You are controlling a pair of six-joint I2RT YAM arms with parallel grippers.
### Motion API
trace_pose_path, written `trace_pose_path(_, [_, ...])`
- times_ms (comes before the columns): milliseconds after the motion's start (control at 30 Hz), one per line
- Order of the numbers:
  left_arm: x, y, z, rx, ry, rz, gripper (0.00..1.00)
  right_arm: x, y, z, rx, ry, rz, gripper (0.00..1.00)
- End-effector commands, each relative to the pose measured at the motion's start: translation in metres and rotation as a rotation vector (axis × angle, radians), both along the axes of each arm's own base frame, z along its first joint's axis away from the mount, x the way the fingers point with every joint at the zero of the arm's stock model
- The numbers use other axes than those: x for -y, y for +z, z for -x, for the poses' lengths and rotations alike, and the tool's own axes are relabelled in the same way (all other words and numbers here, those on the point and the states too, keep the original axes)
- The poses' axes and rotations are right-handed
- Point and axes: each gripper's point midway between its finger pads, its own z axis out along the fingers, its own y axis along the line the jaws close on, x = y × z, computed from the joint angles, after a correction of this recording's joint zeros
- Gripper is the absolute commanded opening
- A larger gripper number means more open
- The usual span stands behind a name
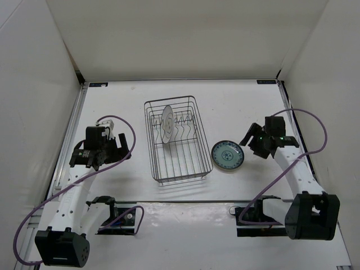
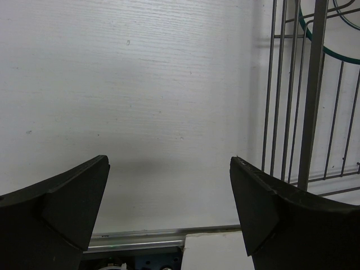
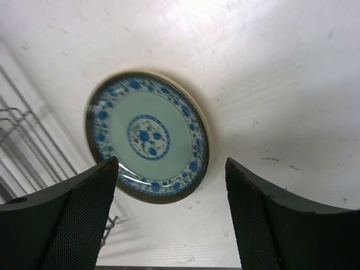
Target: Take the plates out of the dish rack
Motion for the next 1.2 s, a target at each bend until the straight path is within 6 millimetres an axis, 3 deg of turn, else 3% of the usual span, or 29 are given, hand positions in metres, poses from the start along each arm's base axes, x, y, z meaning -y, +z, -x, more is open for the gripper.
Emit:
trace_pose_path(0, [0.001,0.0,0.0,0.004,-0.002,0.003,0.99,0.012,0.051,-0.014,0.122,0.007,0.08,0.79])
trace_pose_path(67, [0.002,0.0,0.0,0.007,-0.006,0.005,0.99,-0.001,0.075,-0.019,0.203,0.06,0.03,0.83])
trace_pose_path(100, [0.001,0.0,-0.001,0.005,0.0,0.004,0.99,-0.018,0.092,-0.027,0.276,0.138,-0.024,0.87])
trace_pose_path(167, [0.001,0.0,0.0,0.004,-0.002,0.006,0.99,-0.034,0.109,-0.033,0.328,0.196,-0.062,0.89])
trace_pose_path(233, [0.001,0.001,0.0,0.005,0.0,0.007,0.99,-0.065,0.131,-0.033,0.372,0.32,-0.12,0.89])
trace_pose_path(267, [0.001,0.0,0.001,0.002,-0.003,0.004,0.99,-0.073,0.127,-0.035,0.352,0.356,-0.129,0.89])
trace_pose_path(300, [0.001,0.0,0.001,0.002,-0.002,0.003,0.99,-0.097,0.138,-0.03,0.374,0.44,-0.146,0.89])
trace_pose_path(600, [0.0,0.0,0.001,0.001,0.0,-0.001,0.99,-0.191,0.137,-0.015,0.357,0.756,-0.02,0.89])
trace_pose_path(633, [0.0,0.001,0.0,0.006,-0.001,0.002,0.99,-0.199,0.129,-0.021,0.346,0.766,0.04,0.89])
trace_pose_path(667, [0.001,0.001,0.0,0.007,-0.002,0.002,0.99,-0.209,0.136,-0.019,0.361,0.79,0.05,0.89])
trace_pose_path(733, [0.001,0.001,0.0,0.007,-0.006,0.004,0.99,-0.217,0.12,-0.028,0.323,0.793,0.117,0.89])
trace_pose_path(767, [0.002,0.002,0.0,0.013,-0.007,0.008,0.99,-0.232,0.134,-0.027,0.349,0.825,0.123,0.89])
trace_pose_path(800, [0.003,0.003,-0.001,0.013,-0.01,0.011,0.99,-0.238,0.123,-0.031,0.319,0.833,0.149,0.89])
trace_pose_path(867, [0.004,0.002,0.0,0.011,-0.013,0.017,0.99,-0.258,0.131,-0.037,0.339,0.846,0.175,0.89])
trace_pose_path(900, [0.004,0.002,0.0,0.011,-0.016,0.018,0.99,-0.262,0.119,-0.039,0.307,0.853,0.201,0.89])
trace_pose_path(967, [0.005,0.003,-0.001,0.014,-0.017,0.024,0.99,-0.277,0.125,-0.046,0.334,0.848,0.218,0.89])
trace_pose_path(1033, [0.007,0.003,0.0,0.012,-0.025,0.03,0.99,-0.289,0.117,-0.055,0.327,0.845,0.239,0.89])
trace_pose_path(1067, [0.008,0.002,0.0,0.011,-0.026,0.035,0.99,-0.297,0.136,-0.065,0.379,0.827,0.246,0.89])
trace_pose_path(1133, [0.009,0.003,0.0,0.012,-0.029,0.044,0.99,-0.303,0.115,-0.076,0.337,0.818,0.308,0.88])
trace_pose_path(1167, [0.01,0.003,0.0,0.012,-0.031,0.046,0.99,-0.304,0.115,-0.08,0.333,0.814,0.318,0.85])
